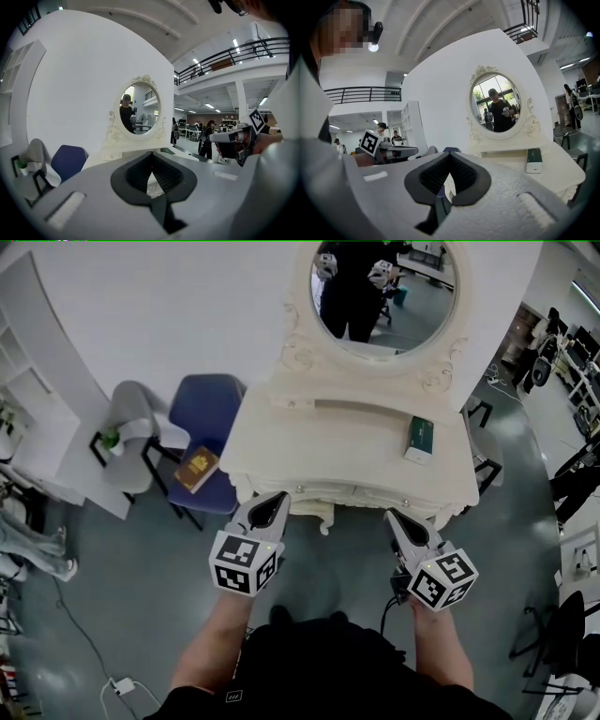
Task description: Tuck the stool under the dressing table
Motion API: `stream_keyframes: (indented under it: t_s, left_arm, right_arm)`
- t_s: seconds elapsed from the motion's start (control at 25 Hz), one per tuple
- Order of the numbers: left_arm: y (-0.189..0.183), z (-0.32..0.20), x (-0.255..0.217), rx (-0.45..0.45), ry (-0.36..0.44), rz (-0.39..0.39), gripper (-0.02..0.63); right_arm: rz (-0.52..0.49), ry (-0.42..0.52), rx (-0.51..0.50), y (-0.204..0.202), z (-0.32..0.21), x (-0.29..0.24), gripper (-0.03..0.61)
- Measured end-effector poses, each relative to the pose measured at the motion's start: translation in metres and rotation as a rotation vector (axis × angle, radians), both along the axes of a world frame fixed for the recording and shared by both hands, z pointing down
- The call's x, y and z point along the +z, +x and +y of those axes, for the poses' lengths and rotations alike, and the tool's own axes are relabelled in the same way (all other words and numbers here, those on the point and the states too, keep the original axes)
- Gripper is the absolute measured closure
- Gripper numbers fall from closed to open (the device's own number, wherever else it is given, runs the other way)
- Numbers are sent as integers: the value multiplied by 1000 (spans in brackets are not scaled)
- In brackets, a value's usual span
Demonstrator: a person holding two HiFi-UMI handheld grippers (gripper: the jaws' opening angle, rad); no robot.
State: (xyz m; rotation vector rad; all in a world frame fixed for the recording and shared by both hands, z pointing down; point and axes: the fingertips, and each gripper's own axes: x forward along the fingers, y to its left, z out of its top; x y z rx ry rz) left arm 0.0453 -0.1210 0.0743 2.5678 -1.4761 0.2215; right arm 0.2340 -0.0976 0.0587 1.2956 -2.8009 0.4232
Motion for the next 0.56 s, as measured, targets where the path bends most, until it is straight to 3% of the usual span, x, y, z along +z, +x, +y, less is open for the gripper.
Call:
stream_keyframes:
  t_s: [0.56]
  left_arm:
    - [4,5,5,8,-15,-5,597]
  right_arm:
    - [-5,-14,-11,-1,1,6,578]
